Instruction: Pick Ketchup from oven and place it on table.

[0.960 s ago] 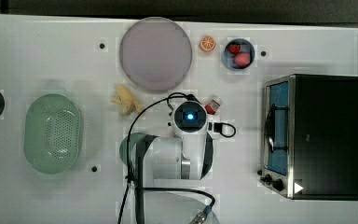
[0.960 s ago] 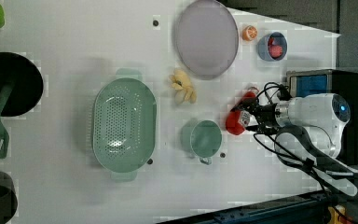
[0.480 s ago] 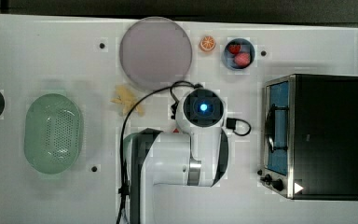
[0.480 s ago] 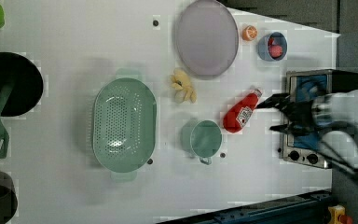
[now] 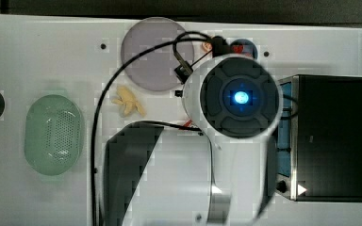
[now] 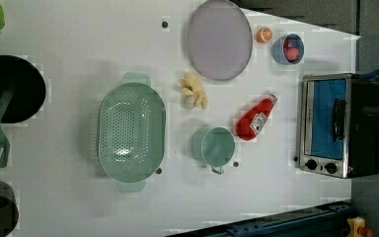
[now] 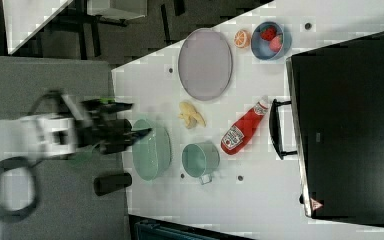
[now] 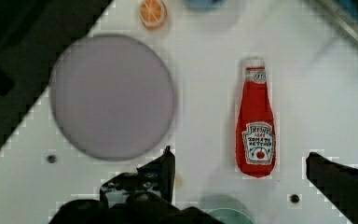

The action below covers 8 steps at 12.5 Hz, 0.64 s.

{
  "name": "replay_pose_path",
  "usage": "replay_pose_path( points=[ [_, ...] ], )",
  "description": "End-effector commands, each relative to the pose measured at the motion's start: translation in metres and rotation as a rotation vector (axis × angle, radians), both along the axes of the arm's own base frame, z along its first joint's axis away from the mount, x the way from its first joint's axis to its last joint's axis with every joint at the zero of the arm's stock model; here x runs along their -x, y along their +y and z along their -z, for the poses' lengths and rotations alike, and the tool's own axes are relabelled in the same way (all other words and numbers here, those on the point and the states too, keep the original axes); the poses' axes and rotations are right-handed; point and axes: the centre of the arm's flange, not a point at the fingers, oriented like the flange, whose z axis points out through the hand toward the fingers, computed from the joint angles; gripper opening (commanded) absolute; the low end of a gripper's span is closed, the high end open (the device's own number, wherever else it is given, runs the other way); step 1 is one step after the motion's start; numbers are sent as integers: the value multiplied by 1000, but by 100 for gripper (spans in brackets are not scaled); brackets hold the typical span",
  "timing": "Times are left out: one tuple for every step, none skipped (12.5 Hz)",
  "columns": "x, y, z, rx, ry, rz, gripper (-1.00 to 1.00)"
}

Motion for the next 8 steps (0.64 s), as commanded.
replay_pose_path(
  points=[
    [5,16,-55,-3,-8,-23,100],
    [8,15,-62,-4,11,-22,100],
    [10,15,-65,-5,30,-21,100],
    [11,15,-64,-5,34,-23,100],
    [10,16,-63,-5,37,-23,100],
    [10,16,-61,-5,39,-23,100],
    [9,16,-60,-4,42,-23,100],
    [8,16,-58,-4,44,-23,100]
  ],
)
